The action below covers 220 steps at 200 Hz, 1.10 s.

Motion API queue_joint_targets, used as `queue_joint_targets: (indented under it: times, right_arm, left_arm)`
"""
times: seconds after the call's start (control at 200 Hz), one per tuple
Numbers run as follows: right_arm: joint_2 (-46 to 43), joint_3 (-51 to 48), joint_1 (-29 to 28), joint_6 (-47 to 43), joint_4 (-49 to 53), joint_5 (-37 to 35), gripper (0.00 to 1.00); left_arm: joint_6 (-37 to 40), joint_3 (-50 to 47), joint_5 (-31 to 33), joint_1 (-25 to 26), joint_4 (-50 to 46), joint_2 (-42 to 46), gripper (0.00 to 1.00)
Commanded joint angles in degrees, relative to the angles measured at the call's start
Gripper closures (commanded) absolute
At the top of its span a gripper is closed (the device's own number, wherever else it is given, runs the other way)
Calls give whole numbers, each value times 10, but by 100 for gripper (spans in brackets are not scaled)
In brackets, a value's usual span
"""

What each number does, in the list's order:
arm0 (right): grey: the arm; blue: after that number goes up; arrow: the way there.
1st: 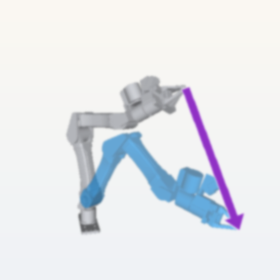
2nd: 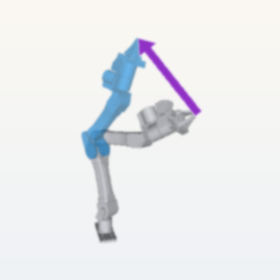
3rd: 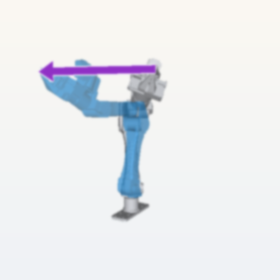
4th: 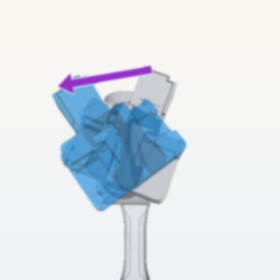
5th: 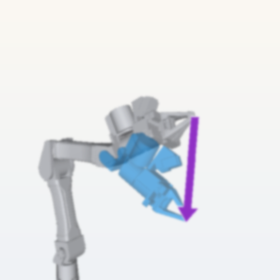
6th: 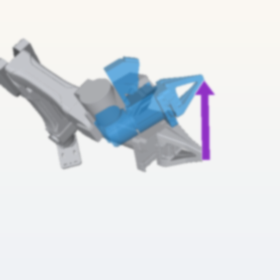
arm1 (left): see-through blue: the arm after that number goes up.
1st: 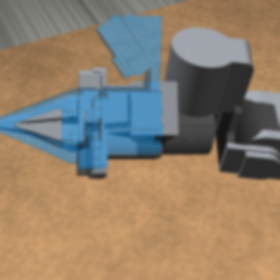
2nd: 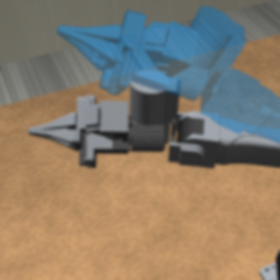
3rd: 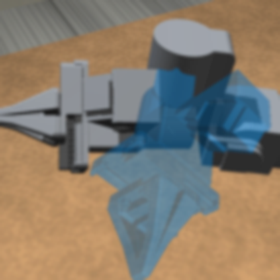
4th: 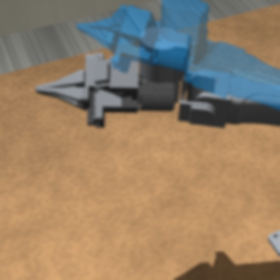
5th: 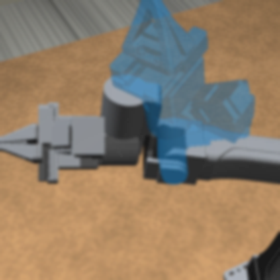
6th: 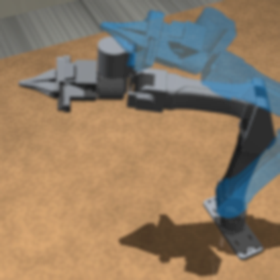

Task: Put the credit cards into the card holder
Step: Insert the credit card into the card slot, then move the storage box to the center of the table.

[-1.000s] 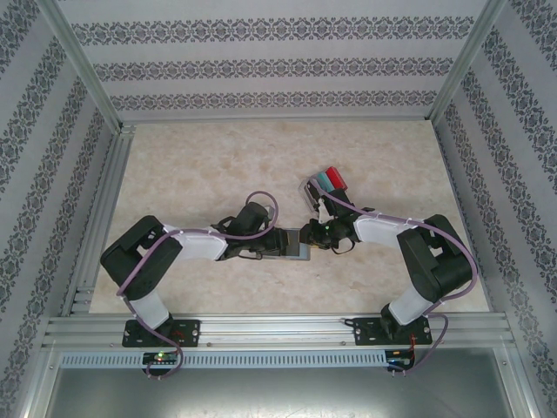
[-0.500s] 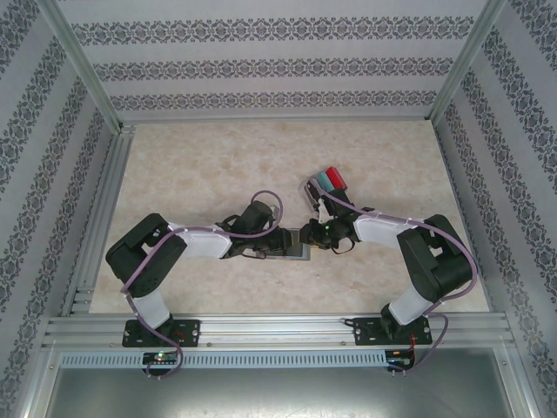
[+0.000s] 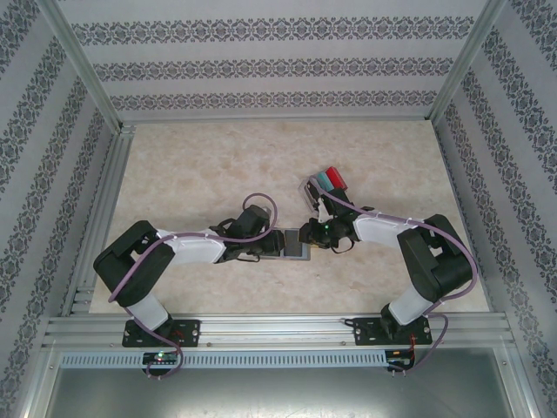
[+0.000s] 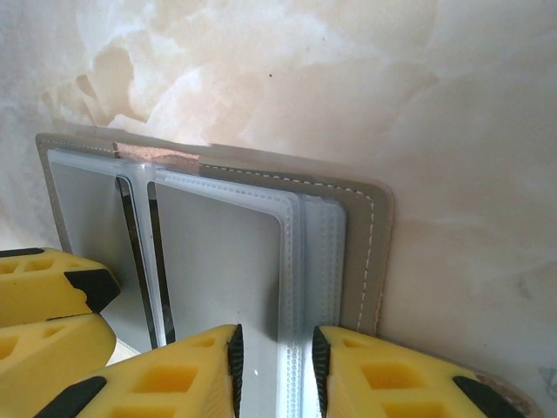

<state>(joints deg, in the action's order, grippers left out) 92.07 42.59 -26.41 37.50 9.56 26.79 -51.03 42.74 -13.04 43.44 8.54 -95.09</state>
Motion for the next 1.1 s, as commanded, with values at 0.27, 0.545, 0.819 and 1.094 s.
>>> queue_joint_targets:
  times: [0.27, 0.545, 0.819, 1.094]
  right_arm:
    - [-100, 41, 26, -18, 79, -36, 58]
    - [-143, 118, 91, -103, 175, -114, 55]
    - [-56, 259, 117, -210, 268, -204, 56]
    - [49, 381, 130, -267, 339, -299, 54]
  left_arm:
    - [33, 49, 29, 2, -69, 79, 58]
    - [16, 61, 44, -10, -63, 88, 52]
    - [-38, 84, -40, -61, -6, 41, 45]
    - [-36, 207, -93, -67, -45, -62, 39]
